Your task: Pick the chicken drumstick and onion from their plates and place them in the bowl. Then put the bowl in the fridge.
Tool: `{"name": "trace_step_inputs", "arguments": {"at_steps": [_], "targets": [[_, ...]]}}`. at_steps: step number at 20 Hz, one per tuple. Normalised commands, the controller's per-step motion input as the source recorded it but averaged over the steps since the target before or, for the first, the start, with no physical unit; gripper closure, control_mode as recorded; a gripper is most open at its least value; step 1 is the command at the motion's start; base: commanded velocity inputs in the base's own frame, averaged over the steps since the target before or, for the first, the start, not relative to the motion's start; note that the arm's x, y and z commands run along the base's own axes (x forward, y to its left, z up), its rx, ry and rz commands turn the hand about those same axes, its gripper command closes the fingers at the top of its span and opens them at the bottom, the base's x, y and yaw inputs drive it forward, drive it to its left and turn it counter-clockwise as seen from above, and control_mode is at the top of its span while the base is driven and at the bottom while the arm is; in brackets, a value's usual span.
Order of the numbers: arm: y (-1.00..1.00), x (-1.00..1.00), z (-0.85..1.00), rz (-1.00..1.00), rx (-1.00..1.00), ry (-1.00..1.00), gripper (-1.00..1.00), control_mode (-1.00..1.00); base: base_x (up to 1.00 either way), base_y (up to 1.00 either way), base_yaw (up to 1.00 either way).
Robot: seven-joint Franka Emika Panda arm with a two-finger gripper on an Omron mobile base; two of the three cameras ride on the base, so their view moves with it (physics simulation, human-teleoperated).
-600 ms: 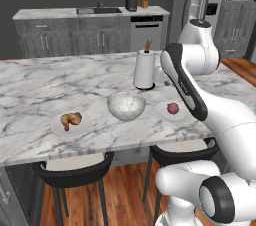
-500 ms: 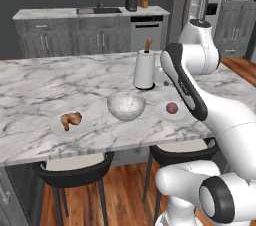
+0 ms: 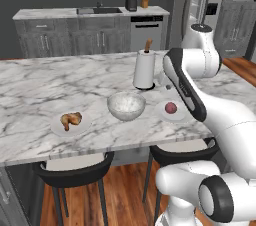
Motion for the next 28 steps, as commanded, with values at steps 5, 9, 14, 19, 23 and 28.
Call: {"name": "trace_step_inputs", "arguments": {"at_steps": [5,9,14,19,23,28], "targets": [[-0.20,0.23,-0.32,0.00,-0.13,0.00,-1.00,-1.00,0.00,0.00,0.00],[-0.16,0.27,-0.35,0.00,-0.08,0.00,-1.00,-1.00,0.00,0.00,0.00],[-0.19,0.36,-0.33,0.00,-0.04,0.00,-1.00,-1.00,0.00,0.00,0.00],[-0.27,0.31,-0.36,0.00,0.00,0.00,-1.00,-1.00,0.00,0.00,0.00],[-0.19,0.28,-0.38,0.00,0.00,-0.03,-1.00,-1.00,0.00,0.00,0.00],[-0.12,0.30,-0.39,0.00,0.00,-0.11,-1.00,-1.00,0.00,0.00,0.00]]}}
